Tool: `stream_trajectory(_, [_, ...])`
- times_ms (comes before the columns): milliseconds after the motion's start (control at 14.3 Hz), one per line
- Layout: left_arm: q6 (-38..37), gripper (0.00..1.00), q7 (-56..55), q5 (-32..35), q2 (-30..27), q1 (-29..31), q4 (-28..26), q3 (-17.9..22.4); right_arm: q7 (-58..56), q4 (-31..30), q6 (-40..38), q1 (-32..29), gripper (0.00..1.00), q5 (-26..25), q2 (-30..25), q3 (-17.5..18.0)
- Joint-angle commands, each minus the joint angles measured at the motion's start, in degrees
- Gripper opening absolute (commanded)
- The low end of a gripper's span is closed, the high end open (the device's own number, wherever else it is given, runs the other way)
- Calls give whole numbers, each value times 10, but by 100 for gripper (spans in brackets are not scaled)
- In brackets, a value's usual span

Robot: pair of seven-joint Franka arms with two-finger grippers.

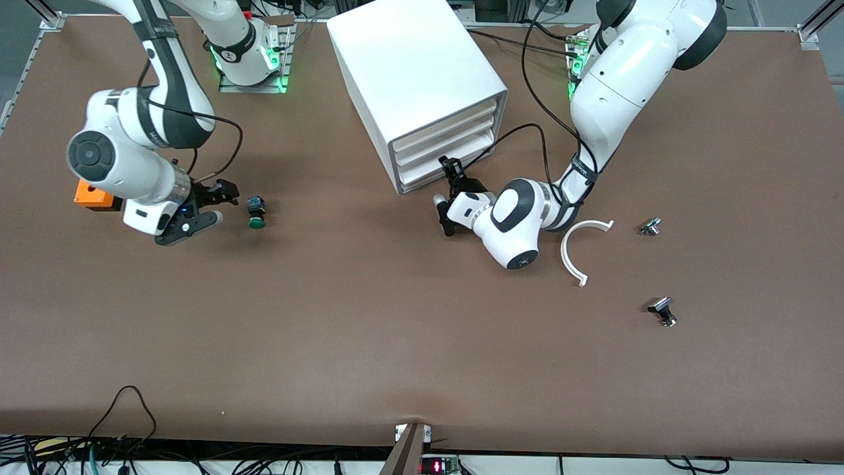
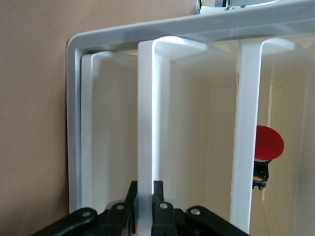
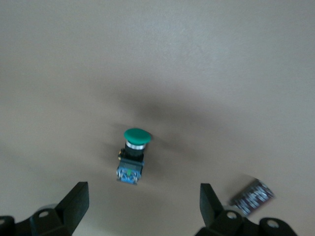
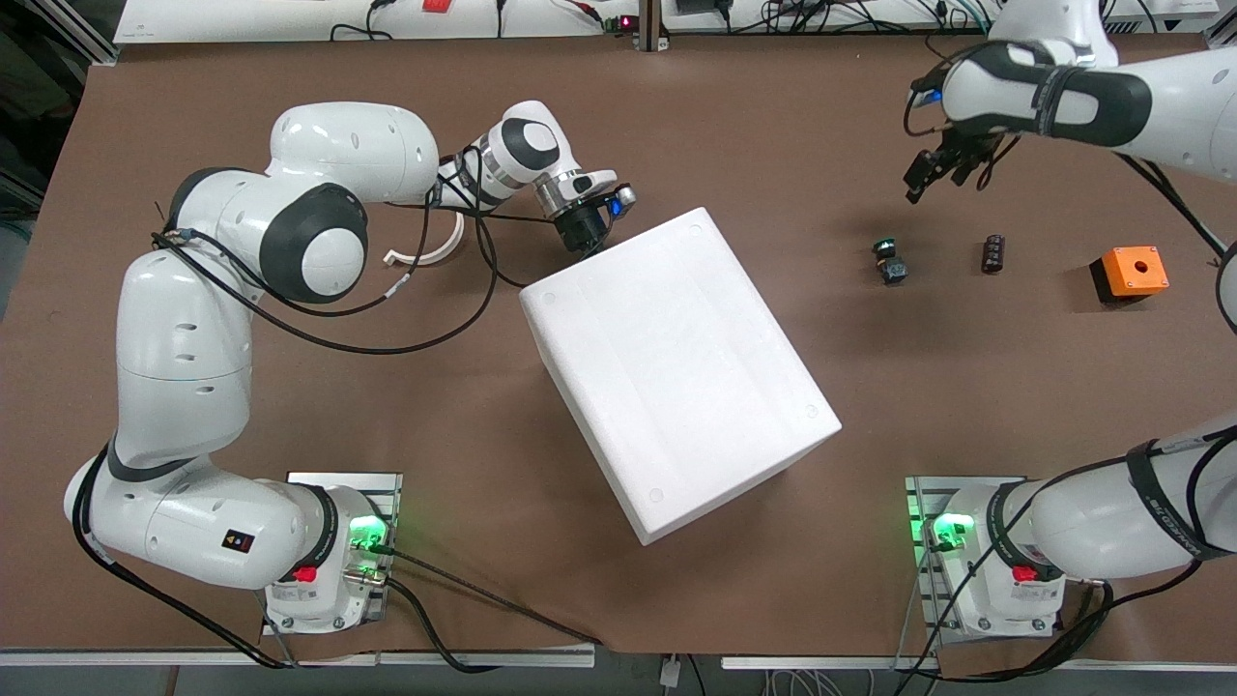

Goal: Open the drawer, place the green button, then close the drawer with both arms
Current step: 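Grasp the green push button with the right gripper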

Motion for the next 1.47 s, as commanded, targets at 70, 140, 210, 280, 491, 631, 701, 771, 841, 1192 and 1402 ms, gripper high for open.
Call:
stream_trajectory(70, [-9,10,-10,4,-7,-5,21,14,46,-88,101,0,100,13,-16,18])
stream_trajectory(140, [-9,9,-11,16,-7,-4,28,15,62,-93,116,0,100,13,-10,22])
stream_trajectory(210, [-9,8,-15,23,-5,-1,33,15,73,-96,131,0,100,13,0,28])
stream_trajectory(280, [-9,8,-16,28,-3,1,39,17,80,-96,147,0,100,13,12,35])
stream_trajectory(491, [-13,8,-15,29,0,2,59,41,84,-121,209,0,99,13,32,39])
stream_trajectory(631, [-17,8,-13,29,3,2,82,59,84,-143,248,0,98,13,39,40])
stream_trajectory(701, [-17,8,-13,31,4,3,88,63,84,-148,261,0,97,13,42,40])
stream_trajectory(771, [-17,8,-13,37,5,3,95,65,84,-152,269,0,94,13,48,40])
stream_trajectory(841, [-17,8,-13,40,6,3,102,66,85,-155,281,0,90,13,53,41])
stream_trajectory(1192, [-8,8,-12,40,16,2,119,90,92,-170,319,0,55,13,70,50])
stream_trajectory(1402, [-7,9,-12,44,28,2,137,95,96,-170,318,0,31,13,69,50])
